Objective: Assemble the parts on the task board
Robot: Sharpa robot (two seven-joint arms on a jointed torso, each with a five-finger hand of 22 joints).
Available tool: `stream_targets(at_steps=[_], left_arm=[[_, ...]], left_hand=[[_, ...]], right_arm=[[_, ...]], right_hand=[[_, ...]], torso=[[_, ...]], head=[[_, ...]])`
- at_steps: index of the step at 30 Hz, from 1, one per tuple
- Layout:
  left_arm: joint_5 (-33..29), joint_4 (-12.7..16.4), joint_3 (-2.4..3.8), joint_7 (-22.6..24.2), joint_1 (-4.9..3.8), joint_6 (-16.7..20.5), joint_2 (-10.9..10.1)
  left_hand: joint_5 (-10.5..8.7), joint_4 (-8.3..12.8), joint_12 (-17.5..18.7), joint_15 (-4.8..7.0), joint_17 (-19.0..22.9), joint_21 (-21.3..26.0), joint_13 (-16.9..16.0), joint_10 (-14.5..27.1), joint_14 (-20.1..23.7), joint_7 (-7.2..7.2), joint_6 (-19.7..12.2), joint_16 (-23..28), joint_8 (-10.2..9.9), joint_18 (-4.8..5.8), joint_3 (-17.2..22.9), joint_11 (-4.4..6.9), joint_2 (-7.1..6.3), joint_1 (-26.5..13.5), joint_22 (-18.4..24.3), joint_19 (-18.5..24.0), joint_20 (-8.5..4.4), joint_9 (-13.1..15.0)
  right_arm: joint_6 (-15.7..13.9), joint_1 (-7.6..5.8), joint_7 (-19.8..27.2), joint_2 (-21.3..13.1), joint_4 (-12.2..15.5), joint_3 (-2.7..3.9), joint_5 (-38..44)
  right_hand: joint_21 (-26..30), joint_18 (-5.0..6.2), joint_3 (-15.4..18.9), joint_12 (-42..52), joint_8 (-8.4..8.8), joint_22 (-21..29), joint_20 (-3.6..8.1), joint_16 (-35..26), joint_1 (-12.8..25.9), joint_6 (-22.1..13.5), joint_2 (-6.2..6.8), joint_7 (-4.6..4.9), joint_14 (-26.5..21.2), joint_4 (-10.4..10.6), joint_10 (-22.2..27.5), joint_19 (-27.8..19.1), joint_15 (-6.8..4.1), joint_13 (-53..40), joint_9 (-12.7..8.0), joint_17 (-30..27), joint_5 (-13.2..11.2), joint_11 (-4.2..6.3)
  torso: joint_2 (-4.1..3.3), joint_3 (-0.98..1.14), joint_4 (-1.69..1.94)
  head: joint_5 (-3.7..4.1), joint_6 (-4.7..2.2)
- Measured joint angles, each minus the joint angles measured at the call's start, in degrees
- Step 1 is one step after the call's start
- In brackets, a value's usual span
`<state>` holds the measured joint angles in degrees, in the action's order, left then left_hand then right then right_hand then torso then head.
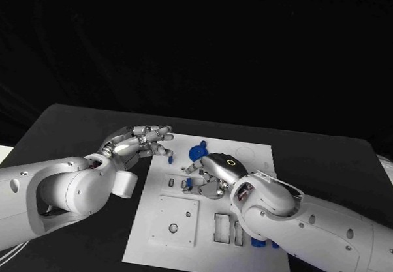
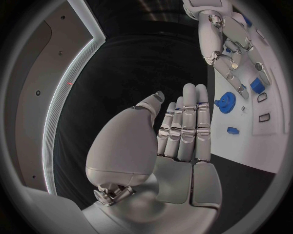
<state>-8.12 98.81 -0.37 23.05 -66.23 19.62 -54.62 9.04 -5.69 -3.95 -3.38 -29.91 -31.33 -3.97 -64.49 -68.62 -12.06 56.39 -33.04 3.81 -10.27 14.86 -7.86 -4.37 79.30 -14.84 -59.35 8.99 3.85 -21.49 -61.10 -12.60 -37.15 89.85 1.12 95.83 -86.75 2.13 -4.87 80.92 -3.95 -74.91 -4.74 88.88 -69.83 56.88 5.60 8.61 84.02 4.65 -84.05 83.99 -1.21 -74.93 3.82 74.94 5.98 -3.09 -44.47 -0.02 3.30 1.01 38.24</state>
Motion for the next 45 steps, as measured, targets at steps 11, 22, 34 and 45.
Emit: stream_targets(at_steps=[11,22,34,45], left_arm=[[4.2,-1.9,0.00,-4.1,0.00,0.0,0.4],[25.1,-7.8,0.03,-26.5,-2.70,-6.0,4.5],[52.0,-14.5,0.01,-53.4,-8.14,-21.8,13.1],[62.3,-18.2,-0.02,-61.1,-9.15,-27.7,19.0]], left_hand=[[-0.26,-0.9,-11.7,4.34,-41.4,-19.6,-6.9,-12.3,-15.2,3.56,2.7,-43.2,2.0,0.65,-0.1,4.64,-1.56,-3.6,-15.8,-13.8,-3.87,0.4],[-0.28,-8.9,-56.1,6.45,-45.0,-45.0,-47.9,-9.1,-15.5,6.38,3.9,-56.8,12.0,4.93,-8.4,6.65,0.21,-11.7,-50.1,-23.8,-5.96,5.4],[-5.82,-11.0,-64.8,7.40,-45.0,-47.5,-57.4,-9.2,-15.3,8.68,-0.3,-56.8,27.1,5.82,-18.8,8.20,2.26,-15.8,-54.5,-24.6,-6.76,17.5],[-5.81,-11.0,-65.7,7.39,-45.0,-48.3,-58.7,-9.6,-15.3,8.91,-3.0,-56.8,31.6,5.82,-21.3,8.62,3.24,-14.9,-56.2,-24.8,-6.97,22.0]], right_arm=[[-8.1,-1.18,11.8,-7.4,5.0,1.46,-8.3],[-4.4,-8.71,21.3,-18.4,5.4,2.55,-32.0],[-3.6,-9.91,22.8,-21.6,2.6,2.44,-41.5],[-3.7,-9.97,22.7,-21.6,2.0,2.32,-42.2]], right_hand=[[1.8,0.00,0.2,-2.8,0.00,0.0,0.00,-1.4,-2.7,-0.8,0.25,0.14,0.0,0.9,0.2,0.0,0.00,0.0,0.0,0.0,2.2,-0.22],[2.4,0.00,0.2,-3.8,0.00,0.0,0.00,-2.0,-3.6,-1.0,-0.54,-0.04,0.0,0.9,0.4,0.0,0.00,0.0,0.1,0.0,2.5,-0.42],[2.5,0.00,0.5,-3.8,0.00,0.0,0.00,-2.0,-3.8,-1.0,-0.76,-0.04,0.0,0.8,0.4,0.0,0.00,0.0,0.1,0.0,3.2,-0.41],[2.7,0.00,0.7,-3.8,0.00,0.0,0.01,-2.0,-3.8,-1.0,-0.76,-0.05,0.0,1.0,0.4,0.0,0.00,0.0,0.2,0.0,3.6,-0.41]], torso=[[0.36,0.07,-0.21],[1.78,0.64,-0.77],[3.15,1.44,-1.50],[3.49,1.80,-1.69]], head=[[-0.42,-0.33],[-1.31,0.00],[-2.64,0.82],[-3.16,1.14]])
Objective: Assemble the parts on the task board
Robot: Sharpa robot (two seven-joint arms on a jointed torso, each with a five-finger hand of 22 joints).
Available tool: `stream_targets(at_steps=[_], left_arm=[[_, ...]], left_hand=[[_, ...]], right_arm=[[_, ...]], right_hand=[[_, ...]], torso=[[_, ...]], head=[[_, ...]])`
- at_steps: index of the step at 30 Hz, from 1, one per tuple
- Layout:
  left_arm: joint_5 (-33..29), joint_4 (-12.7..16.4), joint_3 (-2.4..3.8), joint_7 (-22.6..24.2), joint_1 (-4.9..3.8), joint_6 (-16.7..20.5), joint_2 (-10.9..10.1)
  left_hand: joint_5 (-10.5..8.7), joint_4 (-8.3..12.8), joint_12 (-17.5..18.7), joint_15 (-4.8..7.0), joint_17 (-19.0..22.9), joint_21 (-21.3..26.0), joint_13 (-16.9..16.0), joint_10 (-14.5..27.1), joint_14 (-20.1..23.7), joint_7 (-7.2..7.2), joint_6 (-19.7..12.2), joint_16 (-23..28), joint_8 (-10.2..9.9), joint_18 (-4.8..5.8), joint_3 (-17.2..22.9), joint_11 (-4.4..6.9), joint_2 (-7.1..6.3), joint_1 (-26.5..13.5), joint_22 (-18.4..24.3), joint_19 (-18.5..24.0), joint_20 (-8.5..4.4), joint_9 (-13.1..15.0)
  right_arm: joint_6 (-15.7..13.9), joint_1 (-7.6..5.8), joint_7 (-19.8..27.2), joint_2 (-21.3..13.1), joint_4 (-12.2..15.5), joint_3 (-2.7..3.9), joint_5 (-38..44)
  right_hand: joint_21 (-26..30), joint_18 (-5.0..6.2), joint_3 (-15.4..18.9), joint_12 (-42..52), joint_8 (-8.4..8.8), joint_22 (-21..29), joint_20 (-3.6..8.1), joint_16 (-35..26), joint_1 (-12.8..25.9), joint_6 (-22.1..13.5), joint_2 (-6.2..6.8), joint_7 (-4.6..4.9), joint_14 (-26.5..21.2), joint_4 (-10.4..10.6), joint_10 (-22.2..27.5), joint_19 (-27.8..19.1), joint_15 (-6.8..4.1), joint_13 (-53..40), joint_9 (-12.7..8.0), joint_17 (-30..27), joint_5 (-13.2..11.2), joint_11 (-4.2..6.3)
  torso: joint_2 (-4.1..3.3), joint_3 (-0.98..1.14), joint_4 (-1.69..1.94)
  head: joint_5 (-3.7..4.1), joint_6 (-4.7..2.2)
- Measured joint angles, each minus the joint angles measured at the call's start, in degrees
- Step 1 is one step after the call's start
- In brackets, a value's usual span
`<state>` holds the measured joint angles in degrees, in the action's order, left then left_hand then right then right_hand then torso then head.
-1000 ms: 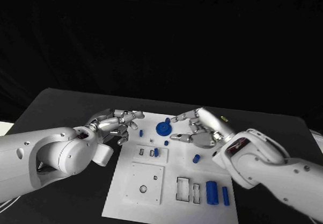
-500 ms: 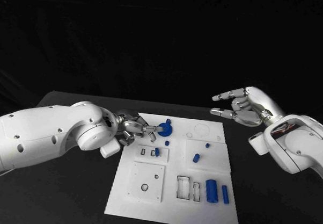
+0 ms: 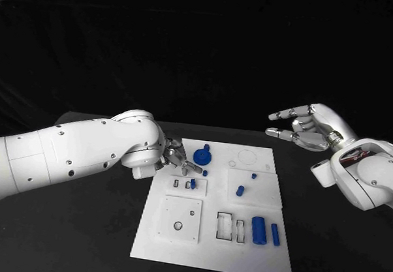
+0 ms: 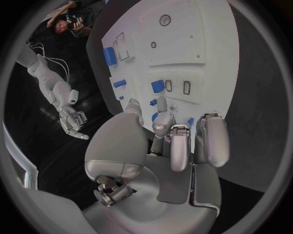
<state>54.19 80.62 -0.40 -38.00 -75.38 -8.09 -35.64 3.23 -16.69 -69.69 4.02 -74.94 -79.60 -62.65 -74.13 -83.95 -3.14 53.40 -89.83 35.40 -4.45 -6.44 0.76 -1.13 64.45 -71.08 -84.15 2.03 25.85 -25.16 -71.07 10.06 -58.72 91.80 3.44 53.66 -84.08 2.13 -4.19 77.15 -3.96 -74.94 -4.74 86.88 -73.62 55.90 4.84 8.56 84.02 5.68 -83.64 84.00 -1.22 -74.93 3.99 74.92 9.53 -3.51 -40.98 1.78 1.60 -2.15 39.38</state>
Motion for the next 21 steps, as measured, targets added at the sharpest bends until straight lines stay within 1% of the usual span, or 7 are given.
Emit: stream_targets(at_steps=[3,7,9,12,14,18,21], left_arm=[[1.3,-1.3,-0.02,-0.6,-0.19,-1.0,1.3],[2.4,-2.8,-0.16,-1.1,-0.31,-2.1,2.9],[2.8,-3.5,-0.38,-1.3,-0.33,-2.6,3.6],[3.2,-4.2,-0.77,-1.5,-0.34,-3.1,4.6],[3.4,-4.6,-0.98,-1.6,-0.34,-3.5,5.3],[3.7,-5.3,-1.20,-1.7,-0.33,-4.0,6.0],[3.8,-5.5,-1.25,-1.8,-0.33,-4.4,6.2]], left_hand=[[0.00,0.0,-0.2,0.13,0.0,-0.4,-0.5,-0.2,-0.1,0.09,-0.1,0.0,0.5,0.00,-0.4,0.19,0.00,0.0,-0.6,0.0,0.00,0.7],[0.00,0.0,-0.6,0.20,0.0,-0.7,-0.9,-0.3,-0.2,0.08,-0.5,0.0,1.2,0.00,-0.8,0.33,0.00,0.0,-1.2,0.2,-0.21,1.4],[0.01,-0.1,-0.7,0.39,0.0,-0.7,-1.1,-0.4,0.0,0.09,-0.5,0.0,1.3,0.00,-0.8,0.40,0.23,-0.2,-1.4,0.2,-0.22,1.6],[0.01,0.0,-1.0,0.39,0.0,-1.1,-1.3,-0.6,0.0,0.08,-0.5,0.0,1.5,0.89,-1.1,0.20,0.22,-0.2,-1.8,0.2,-0.22,1.9],[0.01,0.0,-1.0,0.39,0.0,-1.1,-1.3,-0.6,0.0,0.08,-0.5,0.0,1.5,0.88,-1.1,0.20,0.22,-0.2,-1.8,0.2,-0.21,2.0],[0.02,-0.1,-1.1,0.39,0.0,-1.1,-1.4,-0.7,0.0,0.30,-0.7,0.0,1.9,0.89,-1.1,0.30,0.22,-0.2,-1.9,0.2,-0.21,2.3],[0.02,-0.1,-1.0,0.39,0.0,-1.1,-1.4,-0.8,0.0,0.30,-0.7,0.0,2.1,0.88,-1.2,0.38,0.70,-0.2,-2.0,0.2,-0.21,2.5]], right_arm=[[0.0,-0.01,-0.1,0.1,-0.3,-0.04,0.0],[0.0,-0.01,-0.2,0.4,-0.6,-0.08,0.0],[0.0,-0.01,-0.2,0.5,-0.9,-0.10,0.1],[-0.1,-0.01,-0.3,0.5,-1.1,-0.11,0.1],[-0.1,-0.01,-0.4,0.6,-1.2,-0.12,0.1],[-0.1,-0.01,-0.5,0.8,-1.4,-0.14,0.2],[-0.1,-0.01,-0.5,0.9,-1.6,-0.14,0.3]], right_hand=[[0.0,0.00,0.0,0.0,0.00,0.0,0.00,0.0,0.0,0.0,0.00,0.00,0.0,0.0,0.0,0.0,0.00,0.0,0.0,0.0,0.1,0.00],[0.0,0.00,0.5,0.0,0.00,0.0,0.00,-0.2,-0.3,0.0,-0.30,0.00,0.0,0.0,0.0,0.0,0.00,0.0,0.0,0.0,1.5,0.00],[0.0,0.00,0.5,0.0,0.00,0.0,0.00,-0.2,-0.3,0.0,-0.30,0.00,0.0,0.0,0.0,0.0,0.00,0.0,0.0,0.0,1.5,0.00],[0.0,0.00,0.5,0.0,0.00,0.0,0.00,-0.2,-0.3,0.0,-0.30,0.00,0.0,0.0,0.0,0.0,0.00,0.0,0.0,0.0,1.5,0.00],[0.0,0.00,0.5,0.0,0.00,0.0,0.00,-0.2,-0.3,0.0,-0.30,0.00,0.0,0.0,0.0,0.0,0.00,0.0,0.0,0.0,1.8,0.00],[0.0,0.00,0.6,0.0,0.00,0.0,0.00,-0.2,-0.3,0.0,-0.30,0.00,0.0,-0.2,0.0,0.0,0.00,0.0,0.0,0.0,2.1,0.00],[0.0,0.00,0.6,0.0,0.00,0.0,0.00,-0.2,-0.3,0.0,-0.30,-0.01,0.0,-0.2,0.0,0.0,0.00,0.0,0.0,0.0,2.1,0.00]], torso=[[-0.01,0.01,0.00],[-0.05,0.01,0.02],[-0.08,-0.05,0.03],[-0.13,-0.10,0.03],[-0.14,-0.10,0.03],[-0.17,-0.17,-0.01],[-0.23,-0.18,-0.05]], head=[[0.00,0.08],[0.00,0.27],[-0.03,0.31],[-0.06,0.40],[-0.07,0.49],[-0.03,0.64],[-0.01,0.65]])
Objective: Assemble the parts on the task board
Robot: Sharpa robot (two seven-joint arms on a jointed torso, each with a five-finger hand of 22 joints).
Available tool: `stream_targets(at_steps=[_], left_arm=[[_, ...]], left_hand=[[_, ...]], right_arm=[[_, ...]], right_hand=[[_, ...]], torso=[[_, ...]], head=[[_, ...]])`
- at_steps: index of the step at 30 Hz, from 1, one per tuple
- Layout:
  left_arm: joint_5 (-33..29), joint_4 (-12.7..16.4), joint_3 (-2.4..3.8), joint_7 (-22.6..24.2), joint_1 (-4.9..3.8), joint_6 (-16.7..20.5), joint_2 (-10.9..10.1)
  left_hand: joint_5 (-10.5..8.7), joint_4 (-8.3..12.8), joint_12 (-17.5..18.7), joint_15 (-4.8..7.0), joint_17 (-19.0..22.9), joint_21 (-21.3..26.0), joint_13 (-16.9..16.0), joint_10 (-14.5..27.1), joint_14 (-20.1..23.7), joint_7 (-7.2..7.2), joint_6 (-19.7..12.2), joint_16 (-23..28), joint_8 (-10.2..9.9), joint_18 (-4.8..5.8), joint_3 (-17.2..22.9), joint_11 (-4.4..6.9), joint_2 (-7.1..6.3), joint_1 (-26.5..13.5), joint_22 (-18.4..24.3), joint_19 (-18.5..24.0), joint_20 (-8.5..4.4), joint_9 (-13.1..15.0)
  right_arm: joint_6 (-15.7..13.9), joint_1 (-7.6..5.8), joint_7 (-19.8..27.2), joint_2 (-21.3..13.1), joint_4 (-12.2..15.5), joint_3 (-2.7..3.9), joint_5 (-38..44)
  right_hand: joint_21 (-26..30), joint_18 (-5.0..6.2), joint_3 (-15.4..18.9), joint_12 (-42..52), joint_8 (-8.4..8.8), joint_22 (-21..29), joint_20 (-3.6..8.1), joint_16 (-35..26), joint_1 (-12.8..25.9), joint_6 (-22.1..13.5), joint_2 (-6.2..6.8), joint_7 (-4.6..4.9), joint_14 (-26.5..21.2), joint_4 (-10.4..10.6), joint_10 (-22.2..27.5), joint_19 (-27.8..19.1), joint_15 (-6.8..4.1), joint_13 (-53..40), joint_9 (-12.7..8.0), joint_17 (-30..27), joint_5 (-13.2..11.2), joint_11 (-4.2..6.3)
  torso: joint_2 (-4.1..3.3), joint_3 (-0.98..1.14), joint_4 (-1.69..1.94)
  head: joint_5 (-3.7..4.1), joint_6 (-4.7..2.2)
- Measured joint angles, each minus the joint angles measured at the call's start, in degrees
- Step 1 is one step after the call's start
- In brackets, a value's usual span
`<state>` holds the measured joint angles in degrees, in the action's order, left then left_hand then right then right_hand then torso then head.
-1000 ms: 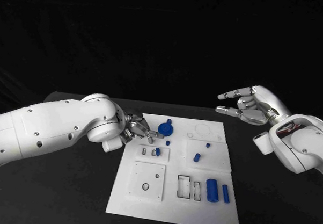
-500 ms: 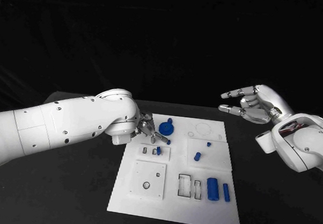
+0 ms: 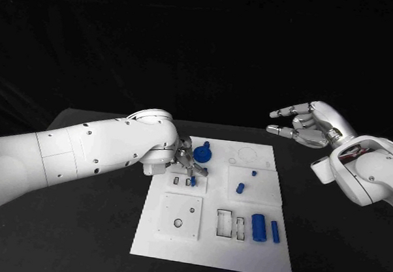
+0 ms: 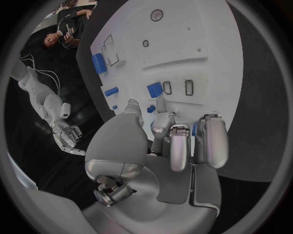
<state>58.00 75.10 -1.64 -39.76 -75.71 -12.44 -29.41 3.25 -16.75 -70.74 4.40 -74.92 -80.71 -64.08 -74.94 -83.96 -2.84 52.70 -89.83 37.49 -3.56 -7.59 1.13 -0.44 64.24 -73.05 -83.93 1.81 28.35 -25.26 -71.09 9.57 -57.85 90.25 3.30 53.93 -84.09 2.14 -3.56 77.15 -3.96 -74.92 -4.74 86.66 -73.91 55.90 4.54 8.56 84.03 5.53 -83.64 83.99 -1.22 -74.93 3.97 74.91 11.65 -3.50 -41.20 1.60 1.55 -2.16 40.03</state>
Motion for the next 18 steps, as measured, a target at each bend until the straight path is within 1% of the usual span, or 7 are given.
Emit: stream_targets(at_steps=[10,14,18], left_arm=[[0.2,-0.2,-0.06,-0.1,0.00,-0.9,0.2],[0.3,-0.3,-0.07,-0.1,0.00,-1.3,0.4],[0.3,-0.7,-0.09,-0.1,0.01,-1.7,0.6]], left_hand=[[0.00,0.2,-0.3,0.00,0.0,-0.2,-0.3,0.0,0.0,0.00,0.0,0.0,0.6,0.00,-0.2,0.00,-0.01,0.0,-0.5,0.0,0.00,0.5],[0.00,0.2,-0.3,0.00,0.0,-0.4,-0.4,-0.2,0.0,0.12,-0.1,0.0,0.8,0.00,-0.2,0.20,0.36,0.4,-0.6,0.0,0.00,0.8],[0.00,0.2,-0.3,0.00,0.0,-0.4,-0.5,-0.2,0.0,0.21,-0.2,0.0,0.8,0.00,-0.2,0.21,0.36,0.4,-0.6,0.0,0.00,1.1]], right_arm=[[0.0,0.04,-0.1,0.5,-0.5,-0.10,0.6],[0.0,0.07,-0.2,0.7,-0.6,-0.13,0.8],[0.0,0.07,-0.3,0.7,-0.7,-0.15,1.0]], right_hand=[[0.0,0.00,0.2,0.0,0.00,0.0,0.00,0.0,0.0,0.0,0.00,0.00,0.0,0.2,0.0,0.0,0.00,0.0,0.0,0.0,0.2,0.00],[0.0,0.00,0.2,0.0,0.00,0.0,0.00,0.0,0.0,0.0,0.00,0.00,0.0,0.2,0.0,0.0,0.00,0.0,0.0,0.0,0.2,0.00],[0.0,0.00,0.2,0.0,0.00,0.0,0.00,0.0,0.0,0.0,0.00,-0.01,0.0,0.2,0.0,0.0,0.00,0.0,0.0,0.0,0.2,0.00]], torso=[[-0.06,0.01,-0.01],[-0.08,0.01,-0.01],[-0.08,0.01,0.00]], head=[[-0.11,0.08],[-0.14,0.13],[-0.14,0.22]])
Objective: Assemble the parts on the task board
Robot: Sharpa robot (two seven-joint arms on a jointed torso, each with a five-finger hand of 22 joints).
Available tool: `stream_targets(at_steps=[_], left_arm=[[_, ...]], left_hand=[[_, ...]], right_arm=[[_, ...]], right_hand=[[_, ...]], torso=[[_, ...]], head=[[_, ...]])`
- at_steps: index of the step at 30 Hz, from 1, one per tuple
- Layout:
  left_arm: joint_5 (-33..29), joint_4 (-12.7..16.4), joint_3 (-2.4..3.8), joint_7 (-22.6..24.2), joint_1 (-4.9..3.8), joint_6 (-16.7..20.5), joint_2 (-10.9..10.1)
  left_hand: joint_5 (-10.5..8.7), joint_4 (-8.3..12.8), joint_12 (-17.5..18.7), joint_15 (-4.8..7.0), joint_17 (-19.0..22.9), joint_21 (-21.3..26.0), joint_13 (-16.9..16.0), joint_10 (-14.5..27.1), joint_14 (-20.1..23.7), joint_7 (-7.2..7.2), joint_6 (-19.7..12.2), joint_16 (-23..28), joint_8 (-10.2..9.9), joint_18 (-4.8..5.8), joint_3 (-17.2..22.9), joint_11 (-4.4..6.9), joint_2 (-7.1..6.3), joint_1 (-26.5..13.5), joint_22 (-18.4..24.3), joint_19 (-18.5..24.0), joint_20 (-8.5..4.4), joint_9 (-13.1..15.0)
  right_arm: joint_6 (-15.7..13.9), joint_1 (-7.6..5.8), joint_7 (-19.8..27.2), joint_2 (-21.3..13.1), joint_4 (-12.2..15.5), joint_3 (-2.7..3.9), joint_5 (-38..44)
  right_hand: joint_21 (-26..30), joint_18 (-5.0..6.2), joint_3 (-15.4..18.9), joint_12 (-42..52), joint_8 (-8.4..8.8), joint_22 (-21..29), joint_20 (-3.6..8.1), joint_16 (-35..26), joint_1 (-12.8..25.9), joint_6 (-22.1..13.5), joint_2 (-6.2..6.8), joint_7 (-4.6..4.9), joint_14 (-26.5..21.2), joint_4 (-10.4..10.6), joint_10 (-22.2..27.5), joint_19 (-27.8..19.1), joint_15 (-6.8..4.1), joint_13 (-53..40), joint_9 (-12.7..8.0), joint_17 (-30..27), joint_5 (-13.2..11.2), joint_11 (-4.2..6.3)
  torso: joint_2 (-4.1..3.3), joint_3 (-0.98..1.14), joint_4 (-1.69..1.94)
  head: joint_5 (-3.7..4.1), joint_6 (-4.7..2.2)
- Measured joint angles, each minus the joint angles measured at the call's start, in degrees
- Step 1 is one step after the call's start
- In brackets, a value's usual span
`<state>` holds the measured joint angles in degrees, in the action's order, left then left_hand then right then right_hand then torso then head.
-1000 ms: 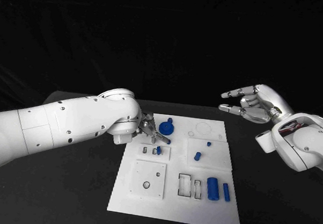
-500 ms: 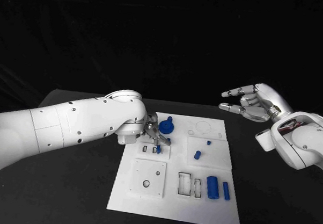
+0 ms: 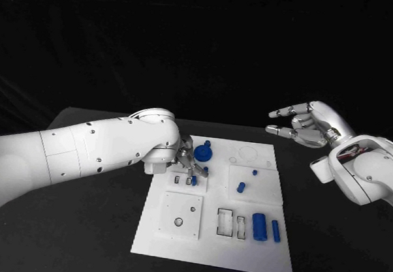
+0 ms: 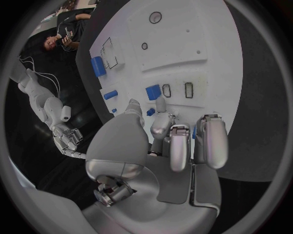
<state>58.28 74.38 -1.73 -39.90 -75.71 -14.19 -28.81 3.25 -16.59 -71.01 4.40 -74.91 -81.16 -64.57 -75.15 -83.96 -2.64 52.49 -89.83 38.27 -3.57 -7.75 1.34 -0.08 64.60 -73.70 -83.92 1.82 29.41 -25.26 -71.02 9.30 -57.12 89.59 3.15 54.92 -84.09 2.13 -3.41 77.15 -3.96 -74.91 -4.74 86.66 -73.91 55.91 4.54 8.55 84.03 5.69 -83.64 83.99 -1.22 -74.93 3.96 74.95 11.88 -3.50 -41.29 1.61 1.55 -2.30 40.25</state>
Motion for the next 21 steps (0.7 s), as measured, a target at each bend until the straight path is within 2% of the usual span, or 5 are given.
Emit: stream_targets(at_steps=[12,15,21], left_arm=[[0.0,-0.2,-0.07,0.0,0.03,-1.1,0.3],[0.0,-0.1,-0.09,0.0,0.04,-1.4,0.4],[0.0,-0.1,-0.12,0.0,0.06,-2.0,0.6]], left_hand=[[0.00,0.0,0.0,0.00,0.0,0.0,0.0,0.0,0.0,-0.04,0.0,0.0,0.3,0.00,0.0,0.00,0.31,0.3,0.0,0.0,0.00,0.4],[0.28,0.0,0.0,0.00,0.0,0.0,0.0,0.0,0.0,0.10,-0.5,0.0,0.7,0.00,0.0,0.00,1.14,1.3,-0.1,-0.2,-0.21,0.9],[0.30,0.1,0.0,0.00,0.0,0.0,-0.1,0.0,0.0,0.09,-0.9,0.0,1.1,0.00,0.4,0.00,1.22,2.6,-0.2,-0.2,-0.21,1.6]], right_arm=[[0.0,0.02,-0.3,0.0,-0.1,-0.05,0.3],[0.1,0.02,-0.4,0.0,-0.1,-0.07,0.3],[0.1,0.03,-0.5,0.1,-0.2,-0.09,0.5]], right_hand=[[0.0,0.00,0.0,0.0,0.00,0.0,0.00,0.0,0.0,0.0,0.00,0.00,0.0,0.0,0.0,0.0,0.00,0.0,0.1,0.0,0.0,0.00],[0.0,0.00,0.0,0.0,0.00,0.0,0.00,0.0,0.0,0.0,0.00,0.00,0.0,0.0,0.0,0.0,0.00,0.0,0.1,0.0,0.0,0.00],[0.0,0.00,0.0,0.0,0.00,0.0,0.00,0.0,0.0,0.0,0.00,0.00,0.0,0.0,0.0,0.0,0.00,0.0,0.0,0.0,0.0,0.00]], torso=[[-0.03,0.00,-0.01],[-0.04,0.00,-0.01],[-0.04,0.03,-0.01]], head=[[0.00,0.13],[0.00,0.16],[-0.01,0.26]])
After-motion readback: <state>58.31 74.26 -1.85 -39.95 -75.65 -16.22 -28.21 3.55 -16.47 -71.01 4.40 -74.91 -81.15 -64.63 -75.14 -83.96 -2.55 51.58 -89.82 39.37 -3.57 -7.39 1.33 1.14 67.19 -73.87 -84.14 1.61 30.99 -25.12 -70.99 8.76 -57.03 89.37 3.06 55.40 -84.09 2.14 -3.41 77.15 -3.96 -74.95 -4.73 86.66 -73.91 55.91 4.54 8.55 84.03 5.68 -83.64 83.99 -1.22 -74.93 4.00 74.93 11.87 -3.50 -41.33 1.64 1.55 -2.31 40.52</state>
